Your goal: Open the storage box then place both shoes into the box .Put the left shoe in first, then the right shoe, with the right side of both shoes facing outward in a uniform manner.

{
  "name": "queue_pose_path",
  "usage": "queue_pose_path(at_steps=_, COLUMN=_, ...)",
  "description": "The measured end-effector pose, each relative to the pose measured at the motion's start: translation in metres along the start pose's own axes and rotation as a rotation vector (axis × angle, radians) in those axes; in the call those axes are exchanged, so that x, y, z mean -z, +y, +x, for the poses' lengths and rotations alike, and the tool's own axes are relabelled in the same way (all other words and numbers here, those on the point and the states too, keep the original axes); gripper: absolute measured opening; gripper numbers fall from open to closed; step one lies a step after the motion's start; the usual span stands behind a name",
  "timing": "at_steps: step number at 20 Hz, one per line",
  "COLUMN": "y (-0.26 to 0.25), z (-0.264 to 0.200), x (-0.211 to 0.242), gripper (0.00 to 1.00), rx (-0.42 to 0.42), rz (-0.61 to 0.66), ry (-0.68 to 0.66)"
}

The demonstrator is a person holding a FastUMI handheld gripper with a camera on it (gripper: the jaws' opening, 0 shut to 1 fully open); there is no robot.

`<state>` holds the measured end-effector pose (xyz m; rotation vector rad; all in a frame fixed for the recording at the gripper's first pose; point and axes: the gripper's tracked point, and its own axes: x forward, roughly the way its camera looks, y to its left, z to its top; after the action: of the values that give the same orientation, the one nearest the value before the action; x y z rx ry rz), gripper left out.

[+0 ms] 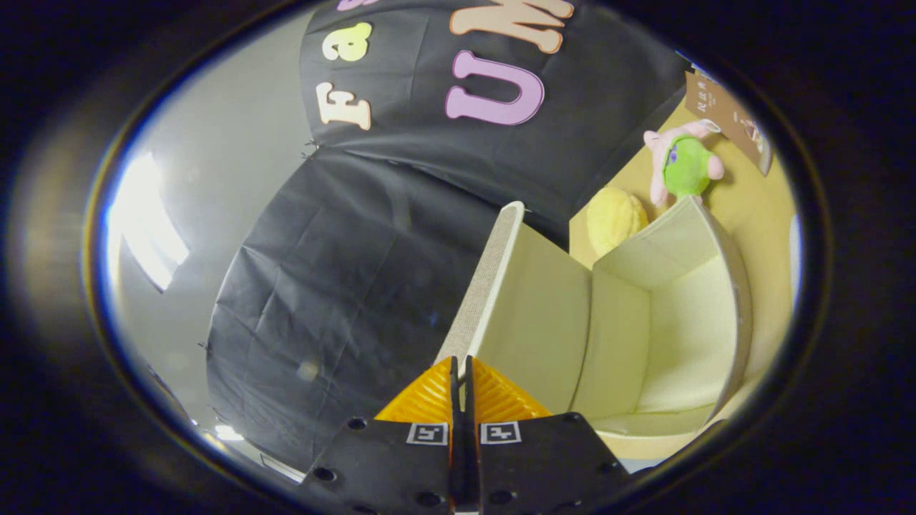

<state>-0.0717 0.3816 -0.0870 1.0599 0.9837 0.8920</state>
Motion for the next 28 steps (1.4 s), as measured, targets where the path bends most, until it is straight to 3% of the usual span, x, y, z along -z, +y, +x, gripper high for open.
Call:
queue_pose_path(at_steps=6, y=-0.002, z=0.044, x=0.024, gripper=0.03, rx=0.051, rz=-0.08, ry=0.045)
queue_pose_path(at_steps=10, y=-0.022, z=0.053, x=0.029, gripper=0.41, rx=0.12, rz=-0.14, ry=0.041)
queue_pose_path(at_steps=16, y=-0.035, z=0.028, x=0.011, gripper=1.0, rx=0.17, rz=-0.256, ry=-0.016)
queue_pose_path(at_steps=20, y=-0.049, z=-0.006, x=-0.005, gripper=1.0, rx=0.222, rz=-0.348, ry=-0.052)
queue_pose_path(at_steps=28, y=-0.095, z=-0.095, x=-0.038, gripper=1.0, rx=0.415, rz=-0.621, ry=-0.087)
